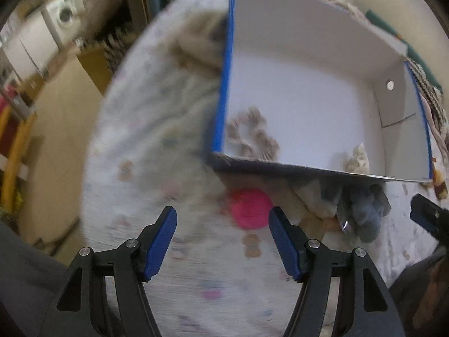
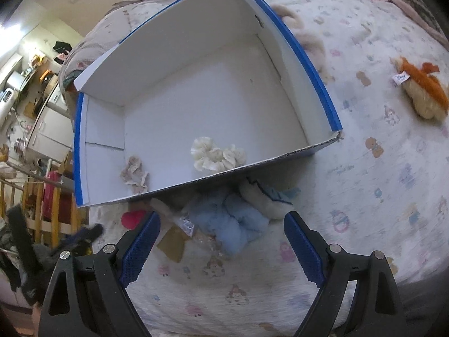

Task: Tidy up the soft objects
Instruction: 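Grasp the pink rubber duck with the left tool while the right tool grasps the light-blue plush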

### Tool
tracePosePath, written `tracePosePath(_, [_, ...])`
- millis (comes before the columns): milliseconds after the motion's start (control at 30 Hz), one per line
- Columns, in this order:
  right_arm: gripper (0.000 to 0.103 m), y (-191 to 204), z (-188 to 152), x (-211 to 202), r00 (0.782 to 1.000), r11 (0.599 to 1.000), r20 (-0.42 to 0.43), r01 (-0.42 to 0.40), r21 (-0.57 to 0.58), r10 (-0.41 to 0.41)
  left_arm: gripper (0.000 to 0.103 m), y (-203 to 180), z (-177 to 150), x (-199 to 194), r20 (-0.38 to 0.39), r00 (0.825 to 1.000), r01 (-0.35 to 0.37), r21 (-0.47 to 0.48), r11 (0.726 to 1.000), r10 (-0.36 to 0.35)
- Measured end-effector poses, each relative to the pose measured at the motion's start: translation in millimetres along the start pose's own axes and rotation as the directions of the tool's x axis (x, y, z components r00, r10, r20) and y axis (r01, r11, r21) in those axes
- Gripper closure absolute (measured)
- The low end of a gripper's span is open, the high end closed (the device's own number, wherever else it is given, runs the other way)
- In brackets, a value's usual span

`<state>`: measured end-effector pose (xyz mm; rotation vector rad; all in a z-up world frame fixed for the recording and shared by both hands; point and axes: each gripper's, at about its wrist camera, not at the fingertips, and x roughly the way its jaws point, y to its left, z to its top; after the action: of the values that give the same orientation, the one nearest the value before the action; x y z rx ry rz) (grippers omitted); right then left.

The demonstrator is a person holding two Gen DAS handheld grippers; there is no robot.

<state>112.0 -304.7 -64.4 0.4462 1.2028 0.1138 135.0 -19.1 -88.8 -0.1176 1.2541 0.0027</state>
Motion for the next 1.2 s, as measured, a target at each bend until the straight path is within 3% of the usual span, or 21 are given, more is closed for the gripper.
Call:
tracePosePath(167, [0.008, -5, 2, 7, 1.0, 1.0, -0.021, -0.003, 0.028, 0.003, 0.038, -15, 12, 42, -0.079, 0.996, -0.036, 0.018, 0.999, 0.038])
tracePosePath(267, [0.008, -14, 4, 14, 0.999, 0.997, -0.044, -0.015, 0.08, 0.019, 0.038, -23, 15, 58, -0.115, 0.993, -0.014, 0.014, 1.0, 0.016])
tracePosePath(333, [0.008, -19, 6, 23, 0.997, 0.994, -0.074, -0.011, 0.107, 0.019, 0.038, -26, 14, 65, -0.116, 0.992, -0.048, 0.029, 0.998, 0.051])
tracePosePath(400, [0.008, -21, 8, 33, 0.994, 0.993, -0.105, 0.001, 0.118, 0.011, 0.041, -28, 14, 70, -0.123, 0.992, -0.031, 0.018, 0.999, 0.033])
tracePosePath(467, [0.008, -21, 9, 43, 0.991, 0.991, -0.132, -0.001, 0.131, 0.019, 0.058, -31, 14, 70, -0.121, 0.993, 0.001, 0.021, 1.0, 0.001])
tracePosePath(533, [0.008, -20, 10, 50, 0.988, 0.991, -0.15, 0.0, 0.134, 0.02, 0.067, -36, 14, 68, -0.11, 0.994, -0.008, 0.044, 0.999, 0.012])
tracePosePath(867, [0.012, -14, 12, 90, 0.976, 0.991, -0.218, 0.045, 0.13, -0.016, 0.068, -38, 10, 47, -0.05, 0.998, -0.041, 0.063, 0.997, 0.044])
tracePosePath(967, [0.026, -9, 12, 97, 0.975, 0.992, -0.217, 0.074, 0.098, -0.051, 0.068, -42, 9, 42, -0.032, 0.998, -0.045, 0.079, 0.996, 0.048])
tracePosePath(1033, [0.052, -6, 11, 97, 0.974, 0.994, -0.216, 0.081, 0.071, -0.064, 0.068, -40, 8, 39, -0.029, 0.998, -0.045, 0.077, 0.996, 0.048])
tracePosePath(1100, [0.065, -2, 8, 96, 0.974, 0.996, -0.219, 0.073, 0.046, -0.061, 0.068, -37, 8, 34, -0.029, 0.999, -0.043, 0.067, 0.997, 0.045])
tracePosePath(1200, [0.075, 7, 3, 90, 0.977, 0.998, -0.202, 0.065, 0.003, -0.063, 0.068, -38, 10, 32, -0.027, 0.999, -0.042, 0.054, 0.998, 0.043])
